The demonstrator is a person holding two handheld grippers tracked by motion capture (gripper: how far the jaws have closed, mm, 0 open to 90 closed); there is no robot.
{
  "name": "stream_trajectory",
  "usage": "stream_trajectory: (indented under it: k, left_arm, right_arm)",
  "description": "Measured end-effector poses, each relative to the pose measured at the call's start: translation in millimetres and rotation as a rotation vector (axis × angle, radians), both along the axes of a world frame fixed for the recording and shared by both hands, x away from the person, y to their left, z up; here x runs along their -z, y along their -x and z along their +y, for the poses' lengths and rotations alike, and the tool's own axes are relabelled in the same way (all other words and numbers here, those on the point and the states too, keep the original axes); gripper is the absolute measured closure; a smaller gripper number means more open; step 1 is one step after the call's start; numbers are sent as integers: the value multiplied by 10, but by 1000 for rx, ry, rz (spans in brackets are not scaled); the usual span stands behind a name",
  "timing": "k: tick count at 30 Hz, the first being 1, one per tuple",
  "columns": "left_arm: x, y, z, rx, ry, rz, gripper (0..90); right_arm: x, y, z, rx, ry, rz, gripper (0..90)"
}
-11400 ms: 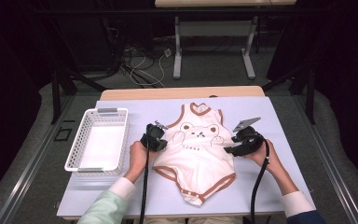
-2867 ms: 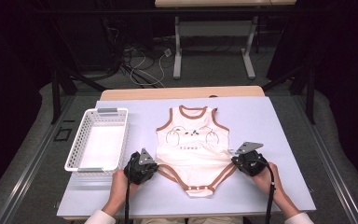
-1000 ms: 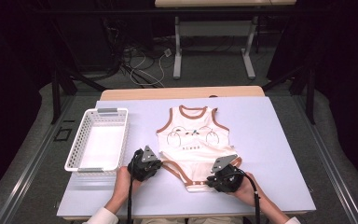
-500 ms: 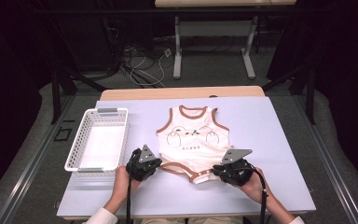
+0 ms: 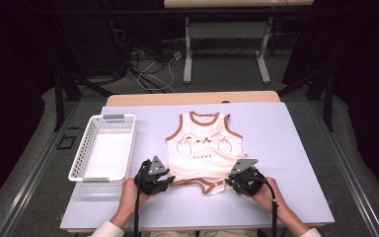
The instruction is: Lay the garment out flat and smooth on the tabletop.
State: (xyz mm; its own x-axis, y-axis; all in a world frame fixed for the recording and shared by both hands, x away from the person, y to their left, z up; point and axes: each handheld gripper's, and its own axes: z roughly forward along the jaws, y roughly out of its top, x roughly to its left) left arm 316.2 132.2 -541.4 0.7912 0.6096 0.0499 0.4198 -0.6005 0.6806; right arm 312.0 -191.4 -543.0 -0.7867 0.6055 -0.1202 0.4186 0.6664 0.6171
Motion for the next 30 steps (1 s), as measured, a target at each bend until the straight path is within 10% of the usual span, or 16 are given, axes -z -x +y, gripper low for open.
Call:
stream_trajectory:
  k: [11,18,30]
  left_arm:
    - [97,23,-99,52,-66,32,638]
    - [111,-30,-100,42,-47,34,727]
    - [111,-114,-98,29,-45,36,781]
  right_arm:
    - [-150,151,118,-72,-62,-35,507]
    - [-63,245,414,-194,-50,-17,600]
    - [83,222,635,-246,-41,11,796]
